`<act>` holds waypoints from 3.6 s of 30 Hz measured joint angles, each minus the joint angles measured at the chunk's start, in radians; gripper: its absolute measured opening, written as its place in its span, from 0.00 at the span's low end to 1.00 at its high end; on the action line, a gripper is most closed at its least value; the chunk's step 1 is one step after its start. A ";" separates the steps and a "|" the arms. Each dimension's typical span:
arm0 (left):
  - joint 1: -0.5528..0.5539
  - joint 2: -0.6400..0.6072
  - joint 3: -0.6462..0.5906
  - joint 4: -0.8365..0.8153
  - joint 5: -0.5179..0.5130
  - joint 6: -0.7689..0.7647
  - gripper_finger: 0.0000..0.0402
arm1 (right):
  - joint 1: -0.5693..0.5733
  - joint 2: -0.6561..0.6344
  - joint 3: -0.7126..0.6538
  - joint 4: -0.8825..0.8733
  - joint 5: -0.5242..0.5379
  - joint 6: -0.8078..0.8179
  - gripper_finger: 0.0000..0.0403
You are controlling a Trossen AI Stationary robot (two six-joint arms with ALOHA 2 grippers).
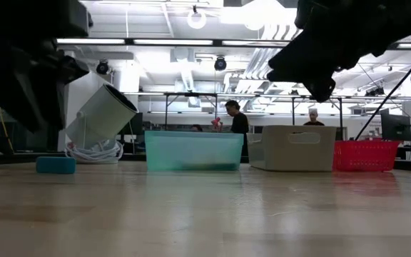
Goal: Pick & Place School Supplies
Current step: Put the top blue eraser into the red bin
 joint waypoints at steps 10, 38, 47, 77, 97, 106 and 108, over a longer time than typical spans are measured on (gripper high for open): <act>0.114 0.000 0.000 -0.162 0.088 0.032 0.35 | 0.006 0.000 0.000 0.045 0.000 -0.022 0.23; 0.329 0.001 -0.009 -0.166 0.240 0.246 0.35 | 0.018 0.000 0.000 0.045 -0.006 -0.019 0.23; 0.355 0.002 -0.066 -0.147 0.239 0.237 0.35 | 0.018 0.000 0.000 0.092 -0.046 -0.025 0.23; 0.352 0.005 -0.154 -0.065 0.263 0.200 0.28 | 0.039 0.000 0.000 0.127 -0.049 -0.045 0.23; 0.352 0.005 -0.154 -0.046 0.240 0.193 0.16 | 0.039 0.000 0.000 0.127 -0.049 -0.049 0.23; 0.352 0.005 -0.154 -0.046 0.237 0.193 0.10 | 0.039 0.000 0.000 0.127 -0.049 -0.049 0.23; 0.352 0.005 -0.154 -0.046 0.237 0.193 0.10 | 0.039 0.000 0.000 0.127 -0.049 -0.049 0.23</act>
